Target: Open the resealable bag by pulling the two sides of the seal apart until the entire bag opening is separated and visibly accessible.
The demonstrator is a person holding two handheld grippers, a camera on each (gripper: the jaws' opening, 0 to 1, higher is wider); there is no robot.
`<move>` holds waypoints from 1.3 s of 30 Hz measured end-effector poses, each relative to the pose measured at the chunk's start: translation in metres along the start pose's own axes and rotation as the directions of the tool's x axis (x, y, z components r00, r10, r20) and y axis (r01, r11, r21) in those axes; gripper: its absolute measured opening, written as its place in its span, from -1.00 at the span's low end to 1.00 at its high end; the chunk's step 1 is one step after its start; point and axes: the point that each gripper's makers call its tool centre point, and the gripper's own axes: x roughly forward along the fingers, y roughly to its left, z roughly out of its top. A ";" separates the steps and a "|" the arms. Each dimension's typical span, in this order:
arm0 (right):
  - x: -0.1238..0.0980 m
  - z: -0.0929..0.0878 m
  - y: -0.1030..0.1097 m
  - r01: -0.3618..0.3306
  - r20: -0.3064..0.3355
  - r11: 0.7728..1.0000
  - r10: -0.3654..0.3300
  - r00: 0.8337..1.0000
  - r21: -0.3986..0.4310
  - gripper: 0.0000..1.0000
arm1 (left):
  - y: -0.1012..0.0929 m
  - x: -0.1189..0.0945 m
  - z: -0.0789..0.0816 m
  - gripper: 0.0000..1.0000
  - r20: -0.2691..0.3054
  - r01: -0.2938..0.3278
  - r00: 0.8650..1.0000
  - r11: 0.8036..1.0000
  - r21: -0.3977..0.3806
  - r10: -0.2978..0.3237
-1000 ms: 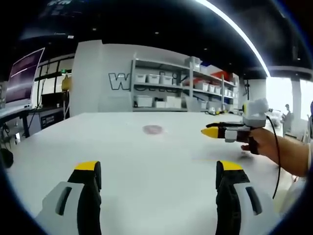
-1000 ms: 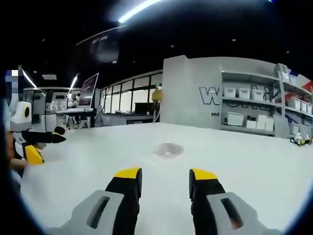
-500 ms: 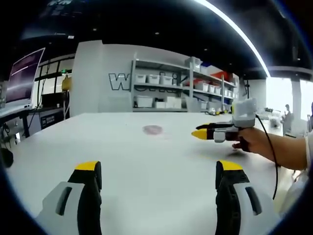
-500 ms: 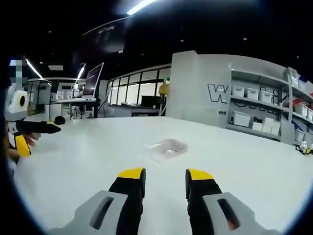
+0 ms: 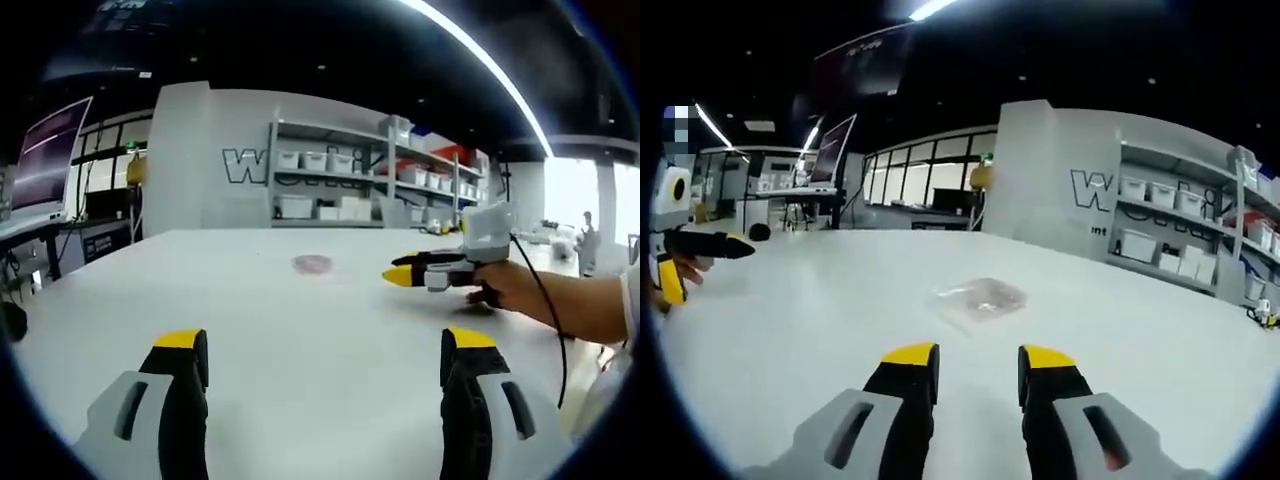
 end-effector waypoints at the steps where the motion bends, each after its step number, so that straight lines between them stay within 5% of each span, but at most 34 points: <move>1: 0.001 0.000 0.000 0.000 -0.001 1.000 0.000 1.000 -0.002 -0.41 | 0.000 0.000 0.000 0.92 0.000 0.000 1.000 1.000 0.000 0.000; 39: 0.043 0.000 0.012 -0.031 -0.048 0.995 0.027 0.998 -0.092 -0.52 | 0.000 -0.001 -0.002 0.90 -0.009 0.003 1.000 1.000 -0.003 -0.003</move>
